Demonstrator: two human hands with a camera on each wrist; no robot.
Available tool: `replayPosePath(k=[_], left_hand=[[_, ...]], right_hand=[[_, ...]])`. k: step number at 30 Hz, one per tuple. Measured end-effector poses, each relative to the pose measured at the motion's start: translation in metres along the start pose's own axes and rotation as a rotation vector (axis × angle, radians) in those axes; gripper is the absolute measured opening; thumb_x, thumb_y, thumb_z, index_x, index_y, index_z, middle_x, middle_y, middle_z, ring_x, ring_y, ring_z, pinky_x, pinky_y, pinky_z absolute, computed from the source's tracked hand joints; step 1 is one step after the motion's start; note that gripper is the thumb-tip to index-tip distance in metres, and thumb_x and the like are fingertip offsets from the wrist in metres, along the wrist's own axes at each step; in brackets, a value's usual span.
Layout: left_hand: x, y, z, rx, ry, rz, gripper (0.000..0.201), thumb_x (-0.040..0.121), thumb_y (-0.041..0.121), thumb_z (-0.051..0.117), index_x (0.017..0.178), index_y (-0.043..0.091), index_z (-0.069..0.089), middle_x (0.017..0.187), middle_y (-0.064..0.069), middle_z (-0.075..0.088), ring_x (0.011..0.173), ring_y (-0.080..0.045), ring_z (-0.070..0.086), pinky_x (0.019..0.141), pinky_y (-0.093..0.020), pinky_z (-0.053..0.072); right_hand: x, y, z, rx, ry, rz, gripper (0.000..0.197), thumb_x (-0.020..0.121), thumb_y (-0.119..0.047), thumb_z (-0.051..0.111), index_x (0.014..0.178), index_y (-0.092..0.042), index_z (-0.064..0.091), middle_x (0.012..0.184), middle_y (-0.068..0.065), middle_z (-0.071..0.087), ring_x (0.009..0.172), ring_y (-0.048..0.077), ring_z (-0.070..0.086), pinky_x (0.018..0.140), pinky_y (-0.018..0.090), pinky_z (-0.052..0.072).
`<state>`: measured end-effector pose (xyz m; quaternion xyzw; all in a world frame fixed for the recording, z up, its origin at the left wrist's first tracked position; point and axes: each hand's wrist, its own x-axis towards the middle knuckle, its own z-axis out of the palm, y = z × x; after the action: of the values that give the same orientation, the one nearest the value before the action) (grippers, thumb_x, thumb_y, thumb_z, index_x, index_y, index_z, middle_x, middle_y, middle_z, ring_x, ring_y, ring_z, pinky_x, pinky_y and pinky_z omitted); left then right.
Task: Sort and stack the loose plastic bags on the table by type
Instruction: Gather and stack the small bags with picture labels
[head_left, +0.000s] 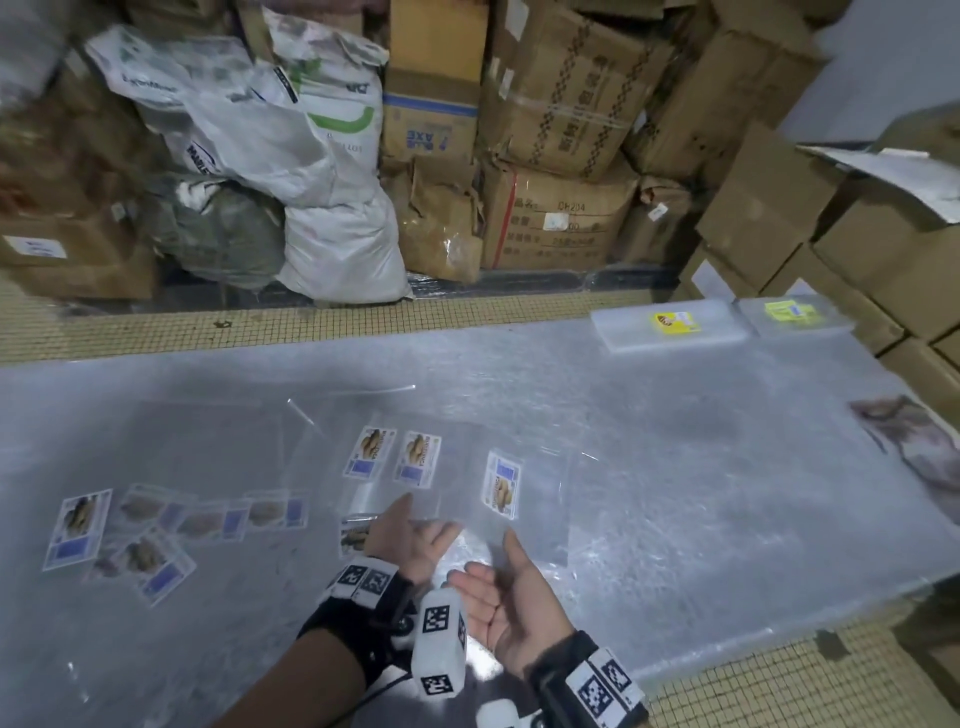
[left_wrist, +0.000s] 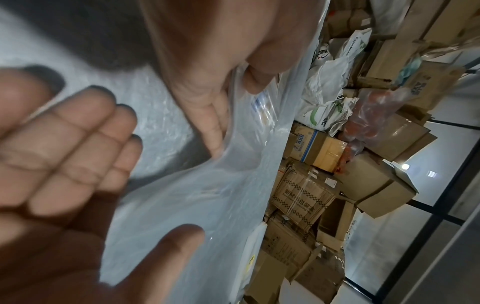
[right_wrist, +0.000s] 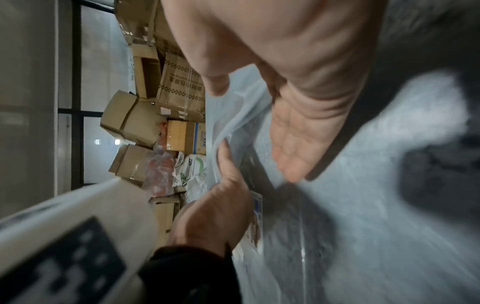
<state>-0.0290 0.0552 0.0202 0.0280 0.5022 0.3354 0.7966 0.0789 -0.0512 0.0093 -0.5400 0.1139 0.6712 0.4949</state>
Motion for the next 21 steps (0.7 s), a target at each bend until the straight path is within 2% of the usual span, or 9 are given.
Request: replayPosePath(k=[3, 6, 8, 10, 12, 14, 15, 19, 21], left_hand=[[0.002, 0.001, -0.001, -0.014, -0.025, -0.011, 0.027, 0.105, 0.019, 0.034, 0.086, 0.005, 0.046, 0.09, -0.016, 0.051, 0.139, -0.042, 0.034, 0.079, -0.04, 0.05], [-0.002, -0.001, -0.002, 0.001, -0.015, -0.023, 0.027, 0.105, 0.018, 0.032, 0.087, 0.004, 0.047, 0.093, -0.018, 0.052, 0.139, -0.043, 0.034, 0.093, -0.046, 0.043], [-0.006, -0.004, -0.003, 0.003, -0.011, -0.003, 0.026, 0.105, 0.015, 0.031, 0.088, 0.004, 0.048, 0.114, -0.026, 0.055, 0.138, -0.043, 0.035, 0.094, -0.049, 0.043], [-0.008, -0.006, -0.007, -0.006, -0.006, 0.013, 0.025, 0.105, 0.011, 0.03, 0.11, 0.0, 0.052, 0.142, -0.03, 0.042, 0.138, -0.045, 0.035, 0.097, -0.052, 0.043], [-0.007, -0.006, -0.015, -0.014, -0.031, -0.007, 0.043, 0.101, 0.002, 0.031, 0.143, 0.003, 0.036, 0.149, -0.029, 0.035, 0.136, -0.048, 0.035, 0.104, -0.059, 0.039], [-0.006, -0.005, -0.019, -0.035, -0.043, -0.011, 0.058, 0.097, -0.003, 0.034, 0.15, 0.021, 0.029, 0.154, -0.026, 0.027, 0.138, -0.048, 0.032, 0.102, -0.068, 0.036], [-0.006, -0.006, -0.021, -0.04, -0.025, -0.012, 0.059, 0.097, -0.002, 0.037, 0.15, 0.024, 0.03, 0.156, -0.023, 0.022, 0.14, -0.046, 0.029, 0.101, -0.07, 0.036], [-0.005, -0.006, -0.03, -0.055, -0.016, 0.014, 0.049, 0.097, 0.0, 0.046, 0.144, 0.011, 0.04, 0.152, -0.021, 0.034, 0.138, -0.04, 0.037, 0.101, -0.054, 0.044], [-0.002, -0.004, -0.037, 0.026, -0.014, 0.06, 0.046, 0.098, -0.002, 0.041, 0.143, 0.002, 0.037, 0.147, -0.025, 0.041, 0.136, -0.04, 0.041, 0.107, -0.046, 0.041]], right_hand=[[0.001, 0.0, 0.005, 0.067, 0.01, -0.008, 0.062, 0.086, -0.062, 0.056, 0.097, -0.001, 0.062, 0.093, 0.021, 0.072, 0.061, 0.025, 0.071, 0.043, 0.028, 0.054], [0.009, -0.004, 0.015, 0.22, 0.072, -0.081, 0.067, 0.081, -0.051, 0.067, 0.118, 0.004, 0.059, 0.111, 0.023, 0.07, 0.087, 0.031, 0.072, 0.066, 0.041, 0.062], [0.011, -0.006, 0.017, 0.307, 0.105, -0.134, 0.06, 0.084, -0.04, 0.068, 0.124, 0.003, 0.057, 0.11, 0.025, 0.069, 0.09, 0.031, 0.072, 0.071, 0.04, 0.062], [0.01, -0.01, 0.014, 0.334, 0.097, -0.186, 0.042, 0.091, -0.027, 0.063, 0.122, 0.001, 0.057, 0.098, 0.024, 0.072, 0.082, 0.031, 0.072, 0.068, 0.04, 0.062], [0.011, -0.016, 0.01, 0.312, 0.109, -0.222, 0.027, 0.096, -0.015, 0.057, 0.119, -0.001, 0.058, 0.084, 0.021, 0.073, 0.072, 0.029, 0.072, 0.061, 0.038, 0.062], [0.014, -0.022, 0.009, 0.261, 0.15, -0.256, 0.024, 0.095, -0.004, 0.055, 0.119, -0.001, 0.056, 0.089, 0.021, 0.071, 0.072, 0.029, 0.072, 0.059, 0.036, 0.062], [0.015, -0.025, 0.009, 0.237, 0.17, -0.275, 0.026, 0.094, 0.001, 0.055, 0.12, -0.002, 0.055, 0.093, 0.022, 0.069, 0.075, 0.031, 0.071, 0.061, 0.036, 0.062], [0.019, -0.039, 0.001, 0.162, 0.226, -0.322, 0.033, 0.09, 0.012, 0.054, 0.117, -0.007, 0.049, 0.082, 0.018, 0.061, 0.068, 0.031, 0.068, 0.062, 0.042, 0.062], [0.024, -0.045, -0.005, 0.151, 0.245, -0.335, 0.051, 0.09, 0.013, 0.054, 0.13, -0.015, 0.043, 0.085, 0.017, 0.06, 0.07, 0.032, 0.066, 0.059, 0.041, 0.062]])
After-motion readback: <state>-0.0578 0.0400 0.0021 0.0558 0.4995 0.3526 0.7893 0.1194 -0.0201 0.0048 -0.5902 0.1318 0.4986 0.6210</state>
